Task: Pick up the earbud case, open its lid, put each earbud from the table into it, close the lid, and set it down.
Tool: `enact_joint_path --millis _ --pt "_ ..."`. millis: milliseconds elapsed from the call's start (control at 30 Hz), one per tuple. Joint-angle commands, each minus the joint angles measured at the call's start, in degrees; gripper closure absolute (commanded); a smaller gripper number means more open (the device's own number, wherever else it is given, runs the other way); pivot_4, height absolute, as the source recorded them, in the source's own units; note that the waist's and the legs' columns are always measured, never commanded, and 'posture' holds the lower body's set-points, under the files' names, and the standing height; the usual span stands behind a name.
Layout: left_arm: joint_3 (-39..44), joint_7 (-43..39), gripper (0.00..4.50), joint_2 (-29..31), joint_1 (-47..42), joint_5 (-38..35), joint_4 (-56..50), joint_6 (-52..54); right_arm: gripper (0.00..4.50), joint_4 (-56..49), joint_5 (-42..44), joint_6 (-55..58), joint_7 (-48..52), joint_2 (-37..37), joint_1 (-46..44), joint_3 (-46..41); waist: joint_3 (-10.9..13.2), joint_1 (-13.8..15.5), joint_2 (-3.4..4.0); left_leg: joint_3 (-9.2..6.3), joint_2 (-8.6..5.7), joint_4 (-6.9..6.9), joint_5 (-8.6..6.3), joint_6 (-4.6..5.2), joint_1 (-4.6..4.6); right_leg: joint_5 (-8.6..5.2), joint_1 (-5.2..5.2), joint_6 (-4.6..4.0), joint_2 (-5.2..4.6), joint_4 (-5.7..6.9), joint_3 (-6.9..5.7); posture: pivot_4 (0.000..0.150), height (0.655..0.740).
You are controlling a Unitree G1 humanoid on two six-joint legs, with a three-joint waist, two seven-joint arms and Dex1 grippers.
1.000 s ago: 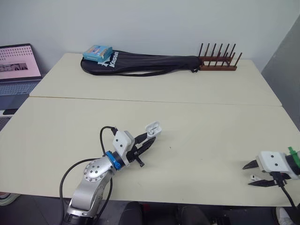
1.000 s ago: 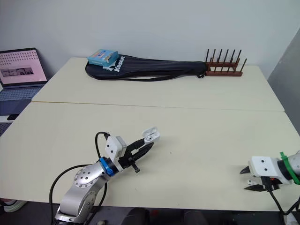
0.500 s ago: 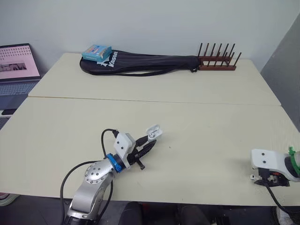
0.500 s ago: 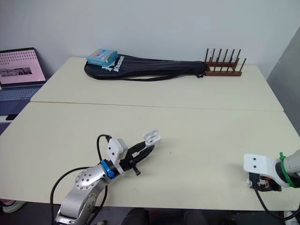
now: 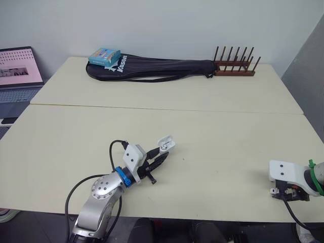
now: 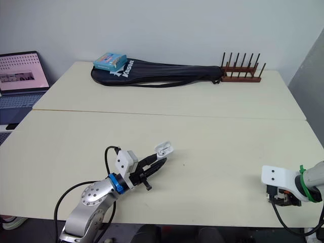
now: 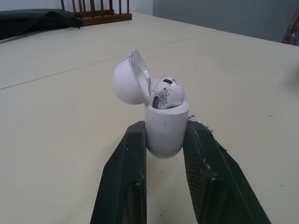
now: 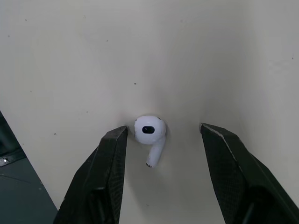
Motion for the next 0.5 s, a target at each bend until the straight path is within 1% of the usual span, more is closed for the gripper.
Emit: enact_joint_path --millis 33,133,333,433,500 --pt "0.15 -0.05 3.77 -0.05 -0.38 -0.59 -2.59 -0.39 3.22 -1.09 0.89 0.68 0.05 0.47 -0.51 0.54 0.0 -0.03 -0.01 0.0 0.0 0.0 0.0 0.0 0.0 0.0 0.0 0.0 0.0 0.0 0.0 0.15 0.6925" --pt "0.14 -0.08 3.77 -0.09 -0.54 -0.61 -2.41 -0.36 4.08 -1.76 1.95 1.39 0.37 0.39 -0.66 0.2 0.0 -0.02 -0.01 0.0 0.0 0.0 0.0 0.0 0.0 0.0 0.0 0.0 0.0 0.0 0.0 0.15 0.6925" --pt "0.15 -0.29 3.77 -0.1 -0.88 -0.6 -1.97 -0.48 4.09 -3.15 4.97 1.32 1.25 0.01 -2.12 -2.36 0.0 -0.02 -0.01 0.0 0.0 0.0 0.0 0.0 -0.01 0.0 -0.01 0.0 0.0 0.0 0.0 0.15 0.6925" --pt "0.19 -0.74 3.77 -0.15 -1.45 -0.77 -1.55 -0.89 4.09 -4.94 10.17 1.06 1.77 2.65 -7.31 -3.73 0.01 -0.13 -0.02 0.03 0.0 0.0 0.0 0.0 -0.01 0.0 -0.02 0.0 0.0 0.0 0.02 0.15 0.6925" --pt "0.05 -1.13 3.77 -0.27 -2.33 -0.96 -1.38 -1.03 4.09 -6.59 15.5 2.81 1.35 6.63 -12.83 -4.14 0.03 -0.19 -0.05 0.03 0.0 0.0 0.0 0.0 0.0 0.0 -0.02 0.0 0.01 0.01 0.02 0.15 0.6925"
